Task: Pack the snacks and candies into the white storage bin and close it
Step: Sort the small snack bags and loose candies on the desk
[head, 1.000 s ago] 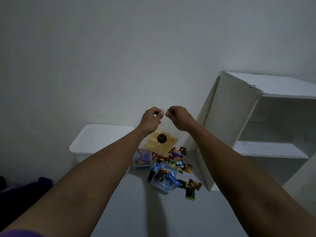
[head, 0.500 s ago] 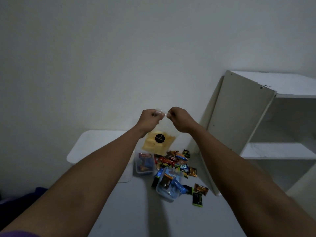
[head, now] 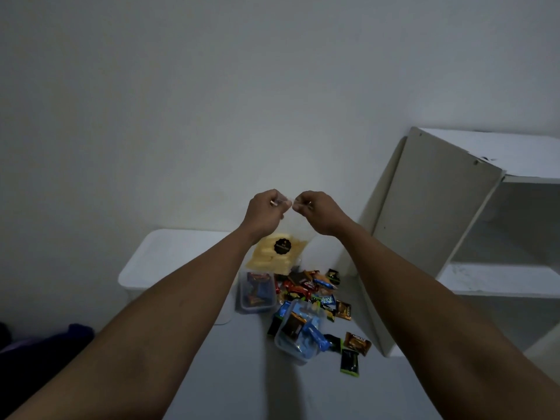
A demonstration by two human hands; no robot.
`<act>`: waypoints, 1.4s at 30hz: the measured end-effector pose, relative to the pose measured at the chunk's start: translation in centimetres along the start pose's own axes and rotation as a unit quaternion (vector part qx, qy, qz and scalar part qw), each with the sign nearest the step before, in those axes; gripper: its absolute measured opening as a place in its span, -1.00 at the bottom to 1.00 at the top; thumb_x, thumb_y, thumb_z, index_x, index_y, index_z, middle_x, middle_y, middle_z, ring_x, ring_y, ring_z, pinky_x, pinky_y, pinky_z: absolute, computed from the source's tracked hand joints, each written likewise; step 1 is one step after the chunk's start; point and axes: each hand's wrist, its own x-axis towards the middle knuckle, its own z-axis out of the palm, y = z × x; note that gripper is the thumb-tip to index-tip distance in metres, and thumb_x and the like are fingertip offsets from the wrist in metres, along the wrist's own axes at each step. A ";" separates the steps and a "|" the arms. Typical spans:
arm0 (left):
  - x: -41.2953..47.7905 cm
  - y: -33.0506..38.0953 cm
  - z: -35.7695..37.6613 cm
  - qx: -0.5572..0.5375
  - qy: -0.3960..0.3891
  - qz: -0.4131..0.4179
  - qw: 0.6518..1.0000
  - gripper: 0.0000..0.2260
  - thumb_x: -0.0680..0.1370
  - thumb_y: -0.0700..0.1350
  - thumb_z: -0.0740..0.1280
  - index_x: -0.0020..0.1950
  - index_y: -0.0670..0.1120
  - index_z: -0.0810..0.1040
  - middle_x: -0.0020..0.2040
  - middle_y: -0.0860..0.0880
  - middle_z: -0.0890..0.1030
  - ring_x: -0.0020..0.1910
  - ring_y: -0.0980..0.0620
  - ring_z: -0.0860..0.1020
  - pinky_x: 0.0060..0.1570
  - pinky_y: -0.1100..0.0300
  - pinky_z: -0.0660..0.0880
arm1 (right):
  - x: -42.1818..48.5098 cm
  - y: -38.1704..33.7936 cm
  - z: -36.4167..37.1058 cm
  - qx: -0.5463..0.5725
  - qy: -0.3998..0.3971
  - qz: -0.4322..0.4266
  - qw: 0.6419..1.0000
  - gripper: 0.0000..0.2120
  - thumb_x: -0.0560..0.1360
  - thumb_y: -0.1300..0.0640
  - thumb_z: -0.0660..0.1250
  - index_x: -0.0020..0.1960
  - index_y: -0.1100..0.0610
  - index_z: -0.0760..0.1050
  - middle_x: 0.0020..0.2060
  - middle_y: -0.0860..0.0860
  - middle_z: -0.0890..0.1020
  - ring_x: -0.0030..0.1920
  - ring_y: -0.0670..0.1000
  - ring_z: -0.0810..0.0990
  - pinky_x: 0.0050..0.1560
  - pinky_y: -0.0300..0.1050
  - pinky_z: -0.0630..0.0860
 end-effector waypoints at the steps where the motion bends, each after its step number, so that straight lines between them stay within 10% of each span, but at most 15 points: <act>1: -0.1 0.1 0.1 0.003 0.008 0.003 1.000 -0.87 0.59 -0.08 0.36 -0.06 -0.14 0.59 -0.21 -0.01 0.60 -0.30 0.11 0.57 -0.35 0.30 0.37 | 0.0 0.1 -0.2 0.006 0.004 0.002 1.000 -0.86 0.59 0.00 0.29 -0.09 0.02 0.53 -0.15 -0.09 0.58 -0.08 0.03 0.56 0.05 0.14 0.54; 13: -0.1 0.7 -1.7 -0.075 0.022 -0.002 0.997 -0.82 0.59 -0.11 0.36 -0.08 -0.24 0.55 -0.17 0.01 0.61 -0.36 0.20 0.57 -0.23 0.26 0.42 | -2.7 0.9 -2.3 0.190 0.093 0.104 0.972 -0.66 0.56 0.06 0.39 -0.11 0.38 0.58 -0.26 0.10 0.63 -0.21 -0.11 0.57 -0.18 -0.21 0.44; 22: -1.6 1.1 -0.3 -0.247 0.065 -0.098 0.962 -0.90 0.61 -0.08 0.32 -0.06 -0.05 0.57 -0.22 -0.02 0.53 -0.27 0.07 0.47 -0.22 0.14 0.38 | -2.3 -2.1 1.1 0.497 0.252 0.266 0.787 -0.59 0.43 -0.10 0.50 -0.05 0.27 0.62 -0.17 0.09 0.67 -0.10 0.04 0.60 -0.10 0.06 0.63; 34: -1.5 1.1 -1.8 -0.302 0.110 -0.103 0.941 -0.84 0.58 -0.12 0.36 -0.18 -0.09 0.64 -0.23 -0.02 0.64 -0.27 0.08 0.54 -0.05 0.16 0.44 | -2.0 -3.1 2.7 0.539 0.271 0.277 0.748 -0.68 0.46 -0.11 0.46 -0.24 0.14 0.56 -0.29 0.03 0.58 -0.16 0.03 0.53 0.14 0.24 0.56; 38: -1.2 0.3 -1.9 -0.277 0.185 -0.123 0.935 -0.80 0.56 -0.10 0.37 -0.25 -0.12 0.59 -0.25 -0.03 0.57 -0.27 0.04 0.47 -0.08 0.17 0.45 | -2.5 -3.9 3.4 0.557 0.214 0.242 0.765 -0.71 0.51 -0.05 0.43 -0.16 0.18 0.55 -0.26 0.07 0.58 -0.11 0.04 0.58 0.11 0.25 0.60; 42: -1.5 -1.0 -3.7 -0.188 0.036 -0.084 0.978 -0.82 0.64 -0.06 0.27 -0.02 -0.11 0.62 -0.10 0.04 0.61 -0.15 0.13 0.50 -0.05 0.25 0.42 | -3.4 -2.7 2.1 0.606 0.048 0.212 0.765 -0.68 0.52 -0.12 0.37 -0.13 0.16 0.54 -0.24 0.05 0.54 -0.23 0.05 0.59 0.28 0.34 0.45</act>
